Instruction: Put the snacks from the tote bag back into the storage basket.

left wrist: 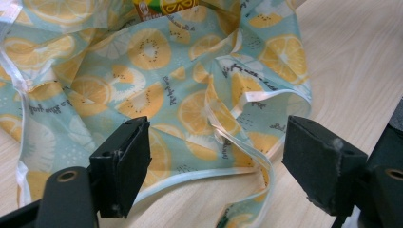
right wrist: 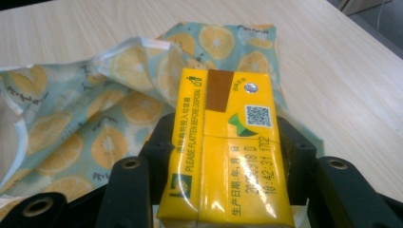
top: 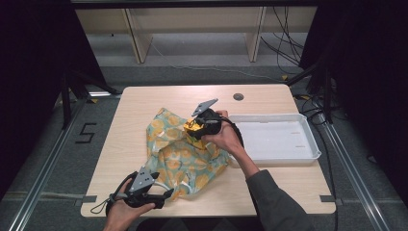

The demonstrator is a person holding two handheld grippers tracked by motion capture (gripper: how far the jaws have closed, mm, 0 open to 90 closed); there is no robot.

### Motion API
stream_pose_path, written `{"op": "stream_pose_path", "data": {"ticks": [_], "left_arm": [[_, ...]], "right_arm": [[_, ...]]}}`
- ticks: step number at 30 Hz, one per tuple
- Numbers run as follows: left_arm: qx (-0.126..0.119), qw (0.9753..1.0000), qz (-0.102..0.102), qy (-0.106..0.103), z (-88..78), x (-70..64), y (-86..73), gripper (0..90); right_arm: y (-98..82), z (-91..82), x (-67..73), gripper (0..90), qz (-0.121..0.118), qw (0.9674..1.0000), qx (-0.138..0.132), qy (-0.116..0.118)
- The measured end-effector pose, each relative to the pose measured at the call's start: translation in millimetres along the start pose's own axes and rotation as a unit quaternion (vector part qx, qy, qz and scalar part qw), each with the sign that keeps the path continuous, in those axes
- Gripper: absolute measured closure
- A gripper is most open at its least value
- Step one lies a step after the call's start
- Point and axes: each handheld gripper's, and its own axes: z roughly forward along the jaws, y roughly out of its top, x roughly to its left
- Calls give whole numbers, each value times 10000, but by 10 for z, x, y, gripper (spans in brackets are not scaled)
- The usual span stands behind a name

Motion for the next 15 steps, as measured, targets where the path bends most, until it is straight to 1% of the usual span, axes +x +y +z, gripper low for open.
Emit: {"op": "stream_pose_path", "data": {"ticks": [1, 3, 4, 5, 6, 7, 8, 9, 10, 12, 13, 14, 15], "left_arm": [[-12, 10000, -33, -3, 2, -5, 0, 237], [20, 10000, 6, 0, -2, 1, 0, 237], [46, 10000, 27, 16, -4, 7, 0, 237], [45, 10000, 32, 22, -4, 9, 0, 237], [47, 10000, 43, 20, -4, 10, 2, 236], [52, 10000, 50, 17, -4, 10, 3, 237], [41, 10000, 25, -1, -2, 6, 1, 237], [47, 10000, 24, 12, -3, 8, 0, 236], [42, 10000, 17, 17, -4, 9, 1, 237], [32, 10000, 6, -21, -6, 11, 7, 236], [-18, 10000, -33, -31, -1, 6, 6, 237], [126, 9998, 135, -27, -24, 34, 8, 235], [62, 9999, -81, -3, -13, 15, -1, 234]], "right_arm": [[17, -18, 5, 516, -109, 9999, -29, 12], [51, -77, 29, 516, -75, 9999, -56, 87], [66, -102, 30, 516, -98, 9999, -104, 77], [80, -126, 31, 516, -180, 9997, -139, 118], [93, -153, 41, 516, -120, 9997, -160, 133], [105, -178, 46, 516, -121, 9997, -156, 113], [119, -203, 48, 516, -155, 9997, -149, 142], [126, -227, 51, 516, -100, 9998, -145, 125], [136, -244, 40, 516, -148, 9996, -184, 145], [150, -284, 36, 516, -152, 9995, -208, 168], [154, -304, 38, 516, -141, 9995, -214, 165], [159, -331, 41, 516, -110, 9997, -175, 154], [159, -342, 36, 516, -128, 9995, -232, 158]]}}
